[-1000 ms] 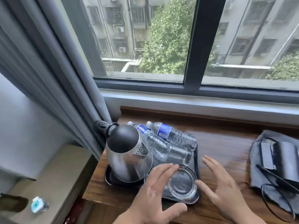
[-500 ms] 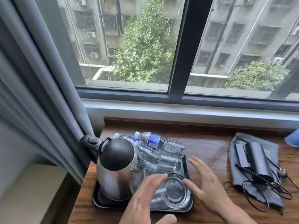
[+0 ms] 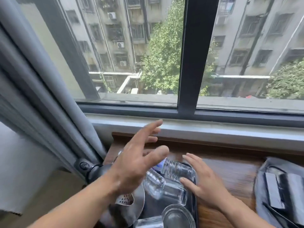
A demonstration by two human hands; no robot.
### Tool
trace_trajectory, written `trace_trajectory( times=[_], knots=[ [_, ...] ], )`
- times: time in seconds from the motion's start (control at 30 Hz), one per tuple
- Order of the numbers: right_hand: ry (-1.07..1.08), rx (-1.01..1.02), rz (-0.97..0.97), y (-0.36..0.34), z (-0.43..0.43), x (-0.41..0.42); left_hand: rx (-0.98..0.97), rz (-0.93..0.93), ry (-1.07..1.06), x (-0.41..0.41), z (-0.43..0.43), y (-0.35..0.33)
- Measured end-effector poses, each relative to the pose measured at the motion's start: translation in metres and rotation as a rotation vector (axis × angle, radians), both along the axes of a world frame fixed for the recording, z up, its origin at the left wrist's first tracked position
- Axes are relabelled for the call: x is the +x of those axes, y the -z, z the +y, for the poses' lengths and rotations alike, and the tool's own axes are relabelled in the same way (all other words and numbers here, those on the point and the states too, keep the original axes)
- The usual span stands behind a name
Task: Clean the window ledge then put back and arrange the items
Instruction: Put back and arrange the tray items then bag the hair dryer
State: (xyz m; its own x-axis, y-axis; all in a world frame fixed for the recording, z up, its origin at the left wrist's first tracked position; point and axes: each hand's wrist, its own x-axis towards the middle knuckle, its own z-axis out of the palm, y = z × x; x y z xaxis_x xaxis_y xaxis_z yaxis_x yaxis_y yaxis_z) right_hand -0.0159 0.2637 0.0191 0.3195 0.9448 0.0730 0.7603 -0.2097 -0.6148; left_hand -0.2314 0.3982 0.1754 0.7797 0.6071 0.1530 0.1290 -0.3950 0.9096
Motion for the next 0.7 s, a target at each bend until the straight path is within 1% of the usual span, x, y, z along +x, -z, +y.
trace_trajectory(
  times=[0.07, 0.23, 0.4, 0.5, 0.6, 0.7],
  knots=[
    [-0.03, 0.009, 0.017, -0.002, 0.011, 0.0, 0.107, 0.113, 0.018, 0.001, 0.031, -0.011],
    [-0.063, 0.012, 0.077, -0.004, 0.031, -0.006, 0.26, 0.383, 0.16, -0.005, 0.089, -0.005],
    [-0.005, -0.034, 0.068, -0.004, 0.041, -0.011, 0.399, 0.535, 0.364, -0.001, 0.151, 0.012],
    [0.055, -0.091, 0.038, -0.002, 0.045, -0.016, 0.408, 0.588, 0.491, -0.003, 0.195, 0.036],
    [0.103, -0.169, 0.005, 0.0, 0.049, -0.022, 0.391, 0.639, 0.607, -0.006, 0.232, 0.077],
    [0.15, -0.235, -0.003, 0.001, 0.055, -0.027, 0.33, 0.663, 0.653, -0.014, 0.252, 0.123]
  ],
)
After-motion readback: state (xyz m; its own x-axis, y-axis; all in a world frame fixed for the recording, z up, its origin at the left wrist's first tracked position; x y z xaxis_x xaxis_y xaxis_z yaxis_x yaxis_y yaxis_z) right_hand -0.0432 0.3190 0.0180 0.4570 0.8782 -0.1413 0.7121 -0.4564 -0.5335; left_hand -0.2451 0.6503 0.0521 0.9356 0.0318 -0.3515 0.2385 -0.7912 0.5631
